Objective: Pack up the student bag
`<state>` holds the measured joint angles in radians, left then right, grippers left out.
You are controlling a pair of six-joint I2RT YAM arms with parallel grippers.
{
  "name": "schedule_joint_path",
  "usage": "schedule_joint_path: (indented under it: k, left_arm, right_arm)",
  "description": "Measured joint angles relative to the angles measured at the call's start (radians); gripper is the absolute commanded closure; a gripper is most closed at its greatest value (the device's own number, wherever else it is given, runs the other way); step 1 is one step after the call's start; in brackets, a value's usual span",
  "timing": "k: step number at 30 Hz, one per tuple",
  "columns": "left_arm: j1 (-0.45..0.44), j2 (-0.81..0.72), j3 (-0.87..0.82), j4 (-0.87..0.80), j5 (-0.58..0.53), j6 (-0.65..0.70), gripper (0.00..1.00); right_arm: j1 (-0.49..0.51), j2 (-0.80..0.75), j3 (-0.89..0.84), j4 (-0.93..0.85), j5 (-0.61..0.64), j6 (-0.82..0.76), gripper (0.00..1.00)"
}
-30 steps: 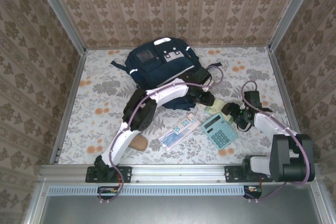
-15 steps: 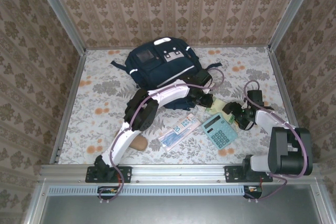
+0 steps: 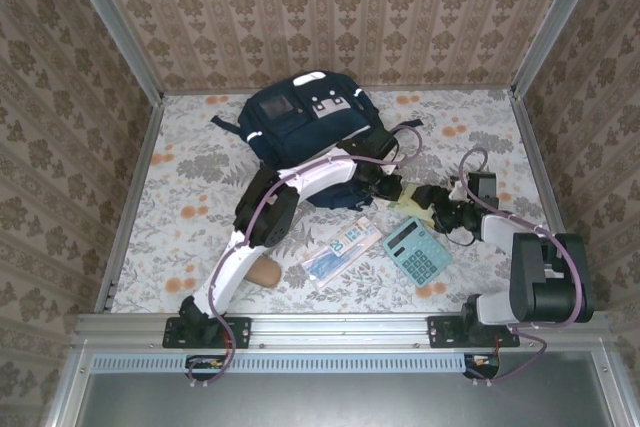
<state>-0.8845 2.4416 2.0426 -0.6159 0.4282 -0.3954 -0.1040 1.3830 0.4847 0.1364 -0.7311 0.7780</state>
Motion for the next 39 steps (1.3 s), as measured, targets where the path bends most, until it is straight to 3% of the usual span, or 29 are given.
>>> schedule_joint_path:
  k: [6,10,14,17,21,25,34,39]
  left_arm:
    - [0.002,0.000,0.000,0.000,0.022,0.014,0.88]
    - [0.001,0.000,0.000,-0.003,0.028,0.023,0.88]
    - [0.001,0.000,0.000,-0.005,0.029,0.026,0.87]
    - [0.001,0.000,0.000,-0.009,0.029,0.028,0.80]
    - [0.002,0.000,0.011,-0.039,0.014,0.031,0.63]
    - [0.002,-0.026,0.029,-0.069,-0.023,0.037,0.54]
    - [0.072,-0.221,0.083,-0.140,-0.128,0.103,0.54]
    - [0.110,-0.268,0.085,-0.166,-0.325,0.209,0.50]
  right_arm:
    - [-0.005,-0.037,0.002,-0.005,-0.026,-0.010,0.33]
    - [-0.027,-0.033,0.006,-0.049,-0.014,-0.025,0.52]
    - [-0.048,-0.028,0.008,-0.067,-0.001,-0.023,0.79]
    - [-0.053,-0.028,0.010,-0.087,0.012,-0.024,0.99]
    - [-0.058,-0.047,0.011,-0.110,0.017,-0.022,1.00]
    - [-0.072,-0.132,0.011,-0.150,0.028,-0.015,1.00]
    - [-0.088,-0.316,0.011,-0.158,0.044,0.027,1.00]
    - [-0.088,-0.362,0.011,-0.167,0.043,0.062,1.00]
